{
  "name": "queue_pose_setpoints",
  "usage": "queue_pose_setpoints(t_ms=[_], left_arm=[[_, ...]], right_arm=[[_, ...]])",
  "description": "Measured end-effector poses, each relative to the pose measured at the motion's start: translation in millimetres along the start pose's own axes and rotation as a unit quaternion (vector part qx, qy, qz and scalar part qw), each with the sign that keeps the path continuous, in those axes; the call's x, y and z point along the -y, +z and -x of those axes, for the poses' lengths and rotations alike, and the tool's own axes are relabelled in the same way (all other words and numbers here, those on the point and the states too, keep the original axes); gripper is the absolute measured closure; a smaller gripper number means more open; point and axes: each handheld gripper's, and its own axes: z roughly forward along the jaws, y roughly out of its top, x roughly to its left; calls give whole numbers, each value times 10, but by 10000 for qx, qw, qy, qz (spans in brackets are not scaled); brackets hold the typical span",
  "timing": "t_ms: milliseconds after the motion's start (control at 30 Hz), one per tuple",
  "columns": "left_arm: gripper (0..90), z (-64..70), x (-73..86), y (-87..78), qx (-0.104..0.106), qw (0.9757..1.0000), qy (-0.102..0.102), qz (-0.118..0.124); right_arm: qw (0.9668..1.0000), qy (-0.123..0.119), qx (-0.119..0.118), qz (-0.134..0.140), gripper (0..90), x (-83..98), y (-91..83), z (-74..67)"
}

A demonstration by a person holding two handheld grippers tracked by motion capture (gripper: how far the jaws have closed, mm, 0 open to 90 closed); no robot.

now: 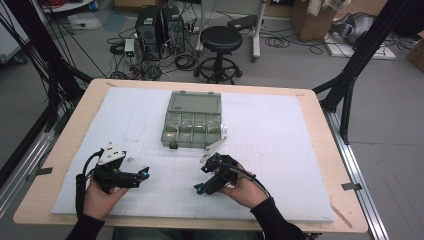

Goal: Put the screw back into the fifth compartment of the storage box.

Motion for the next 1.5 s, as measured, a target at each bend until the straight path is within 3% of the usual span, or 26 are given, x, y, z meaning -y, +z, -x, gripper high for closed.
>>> queue_pose_setpoints(t_ms=[67, 267, 800, 1167, 1500], left_arm=[[17, 0, 0, 0, -2, 10000, 0, 2], [17, 1, 0, 2, -1, 10000, -6, 1], [17, 0, 4, 10, 22, 10000, -30, 5], [17, 0, 4, 9, 22, 10000, -21, -4], [17, -3, 4, 8, 15, 10000, -31, 14]], right_arm=[[10000, 57, -3, -47, 399, 34, 0, 5], [9998, 101, -45, -161, 537, 72, 0, 15], [9987, 288, -146, -386, 812, 164, 52, 86], [9987, 200, -199, -429, 881, 152, 71, 58], [9982, -94, -331, -498, 886, 126, 126, 2]])
